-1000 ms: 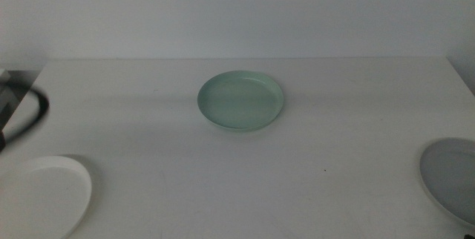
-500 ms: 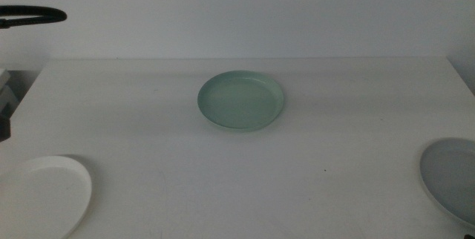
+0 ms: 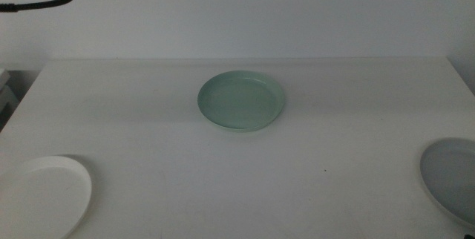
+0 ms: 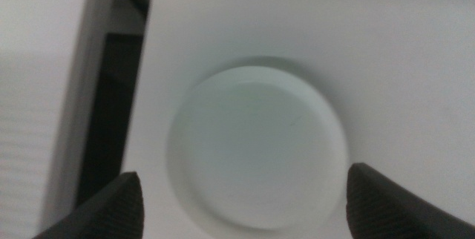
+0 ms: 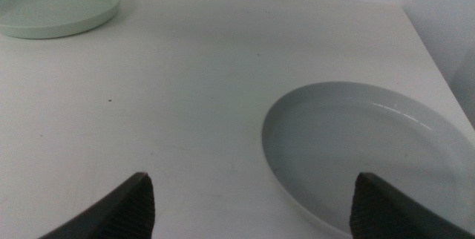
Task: Stack the three bowls on top of each other.
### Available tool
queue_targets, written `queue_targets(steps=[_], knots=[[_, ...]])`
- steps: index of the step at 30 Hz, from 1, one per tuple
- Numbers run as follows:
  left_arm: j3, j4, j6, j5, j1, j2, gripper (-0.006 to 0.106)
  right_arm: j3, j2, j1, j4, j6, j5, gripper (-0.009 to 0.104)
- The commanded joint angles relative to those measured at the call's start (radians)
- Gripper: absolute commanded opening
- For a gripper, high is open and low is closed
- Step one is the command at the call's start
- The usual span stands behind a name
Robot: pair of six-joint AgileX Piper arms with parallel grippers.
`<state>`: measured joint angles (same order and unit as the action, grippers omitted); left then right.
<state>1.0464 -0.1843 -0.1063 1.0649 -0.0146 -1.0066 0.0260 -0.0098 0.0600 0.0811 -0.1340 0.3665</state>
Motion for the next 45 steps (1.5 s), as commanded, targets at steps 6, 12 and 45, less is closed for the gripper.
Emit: queue_targets(steps=[6, 12, 45], knots=[[0.118, 0.033, 0.164, 0.021, -0.117, -0.147, 0.09, -0.005, -0.028, -0.004, -0.009, -0.005, -0.059, 0.07], [0.118, 0.2, 0.428, 0.021, -0.299, -0.256, 0.09, -0.005, -0.028, -0.004, -0.009, -0.005, -0.059, 0.07], [0.118, 0.272, 0.708, -0.125, -0.467, -0.815, 0.09, -0.005, -0.028, -0.004, -0.009, -0.005, -0.059, 0.07]])
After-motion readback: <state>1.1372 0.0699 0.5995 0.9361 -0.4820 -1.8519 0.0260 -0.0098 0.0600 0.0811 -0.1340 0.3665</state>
